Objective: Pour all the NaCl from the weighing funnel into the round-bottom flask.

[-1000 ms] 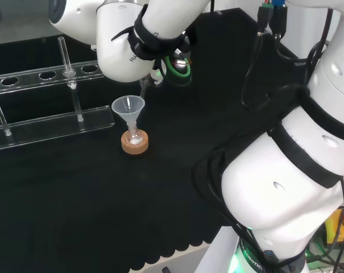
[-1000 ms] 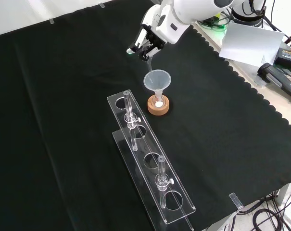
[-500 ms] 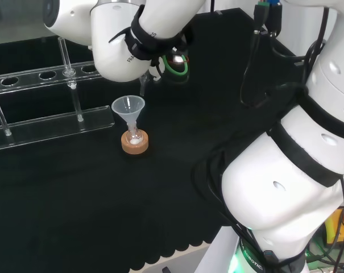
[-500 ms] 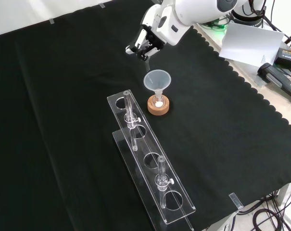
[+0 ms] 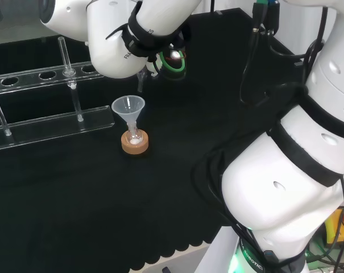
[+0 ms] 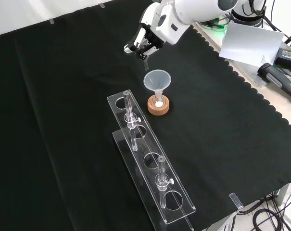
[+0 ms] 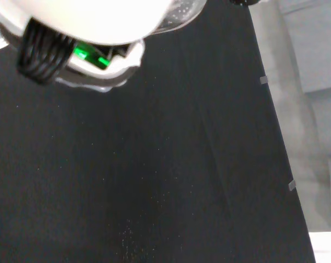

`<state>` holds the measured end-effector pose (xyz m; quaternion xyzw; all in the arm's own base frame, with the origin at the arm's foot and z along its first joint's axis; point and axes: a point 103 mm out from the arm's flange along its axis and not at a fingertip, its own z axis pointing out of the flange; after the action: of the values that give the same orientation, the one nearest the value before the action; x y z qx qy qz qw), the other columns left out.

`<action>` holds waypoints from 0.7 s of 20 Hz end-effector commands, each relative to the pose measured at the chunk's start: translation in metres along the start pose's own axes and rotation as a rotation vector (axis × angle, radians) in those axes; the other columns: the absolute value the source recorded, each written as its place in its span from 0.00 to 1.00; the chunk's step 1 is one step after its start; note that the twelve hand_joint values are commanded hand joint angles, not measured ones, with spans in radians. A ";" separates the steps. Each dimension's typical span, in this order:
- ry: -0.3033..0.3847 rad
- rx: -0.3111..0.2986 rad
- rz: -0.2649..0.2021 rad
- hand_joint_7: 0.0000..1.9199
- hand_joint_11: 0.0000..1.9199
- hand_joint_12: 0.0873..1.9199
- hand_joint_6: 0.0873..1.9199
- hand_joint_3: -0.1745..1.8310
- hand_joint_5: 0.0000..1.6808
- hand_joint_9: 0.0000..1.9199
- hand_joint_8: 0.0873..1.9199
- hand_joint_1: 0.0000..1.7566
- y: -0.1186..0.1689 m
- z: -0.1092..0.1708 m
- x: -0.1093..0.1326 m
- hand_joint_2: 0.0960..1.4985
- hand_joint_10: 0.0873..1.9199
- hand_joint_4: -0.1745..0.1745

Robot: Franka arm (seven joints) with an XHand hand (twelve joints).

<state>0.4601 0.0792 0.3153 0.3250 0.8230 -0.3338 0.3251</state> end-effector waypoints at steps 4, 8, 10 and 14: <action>0.013 -0.054 -0.021 0.89 0.00 0.74 0.12 0.51 0.90 0.61 0.00 0.66 -0.009 -0.037 -0.005 0.27 0.04 1.00; 0.028 -0.054 -0.011 0.89 0.00 0.74 0.12 0.51 0.90 0.61 0.00 0.66 -0.011 -0.043 -0.009 0.27 0.04 1.00; 0.026 -0.050 -0.011 0.89 0.00 0.74 0.12 0.51 0.90 0.61 0.00 0.66 -0.011 -0.041 -0.009 0.27 0.04 1.00; 0.026 -0.034 -0.002 0.89 0.00 0.74 0.12 0.51 0.90 0.61 0.00 0.66 -0.008 -0.035 -0.007 0.27 0.03 1.00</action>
<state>0.4448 0.1004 0.3463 0.3189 0.8352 -0.3139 0.3196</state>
